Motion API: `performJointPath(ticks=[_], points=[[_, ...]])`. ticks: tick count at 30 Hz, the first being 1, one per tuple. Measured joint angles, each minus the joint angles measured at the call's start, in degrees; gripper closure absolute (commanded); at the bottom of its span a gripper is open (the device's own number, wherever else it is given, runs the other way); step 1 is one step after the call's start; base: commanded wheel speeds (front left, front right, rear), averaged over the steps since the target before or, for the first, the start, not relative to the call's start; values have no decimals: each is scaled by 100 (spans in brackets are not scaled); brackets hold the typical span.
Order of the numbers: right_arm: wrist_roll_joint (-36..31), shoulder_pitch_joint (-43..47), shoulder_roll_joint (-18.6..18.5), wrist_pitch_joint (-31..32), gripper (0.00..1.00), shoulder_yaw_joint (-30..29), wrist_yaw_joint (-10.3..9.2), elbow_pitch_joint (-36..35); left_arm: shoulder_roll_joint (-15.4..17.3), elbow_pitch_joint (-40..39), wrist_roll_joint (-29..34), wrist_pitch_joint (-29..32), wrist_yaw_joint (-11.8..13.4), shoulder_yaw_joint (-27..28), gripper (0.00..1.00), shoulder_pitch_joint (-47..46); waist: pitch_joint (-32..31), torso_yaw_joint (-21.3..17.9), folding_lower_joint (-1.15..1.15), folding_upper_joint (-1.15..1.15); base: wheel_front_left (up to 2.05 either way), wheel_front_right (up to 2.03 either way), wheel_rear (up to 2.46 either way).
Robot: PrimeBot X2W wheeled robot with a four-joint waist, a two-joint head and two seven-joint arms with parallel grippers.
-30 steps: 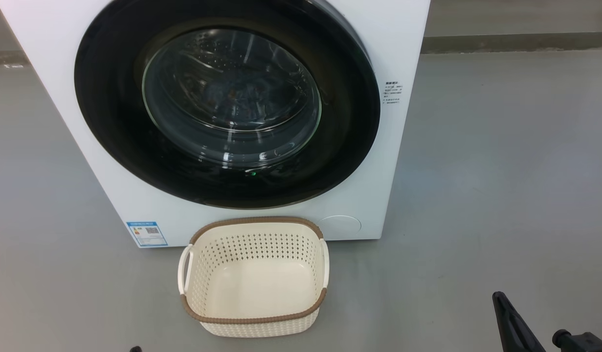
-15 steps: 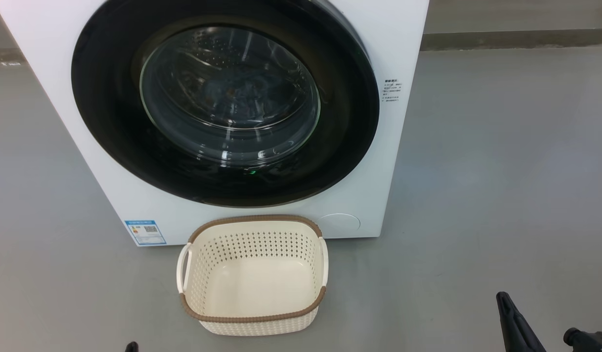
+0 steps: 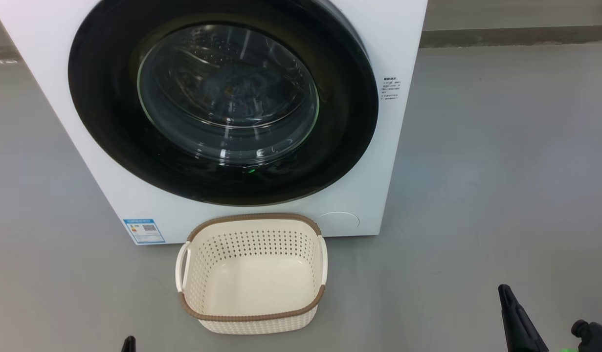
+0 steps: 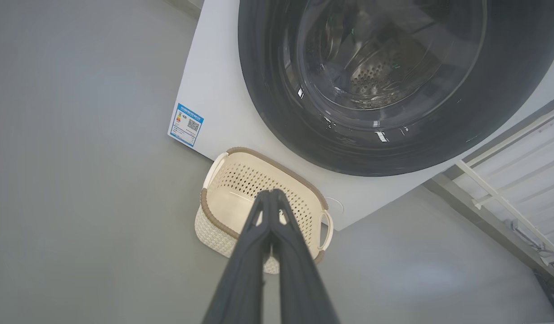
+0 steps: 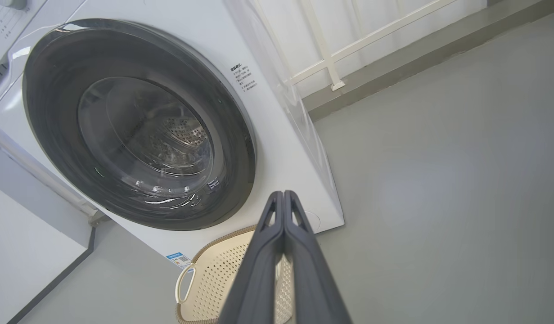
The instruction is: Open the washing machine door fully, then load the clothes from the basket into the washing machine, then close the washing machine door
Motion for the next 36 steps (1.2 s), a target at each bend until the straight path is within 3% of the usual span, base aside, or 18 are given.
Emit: performJointPath(ticks=[36], points=[[2404,-379,18,552,100,-80,-1,324,1,79,-2105,566,0,126,100,-469,82,-45,0,0,0,0,0]])
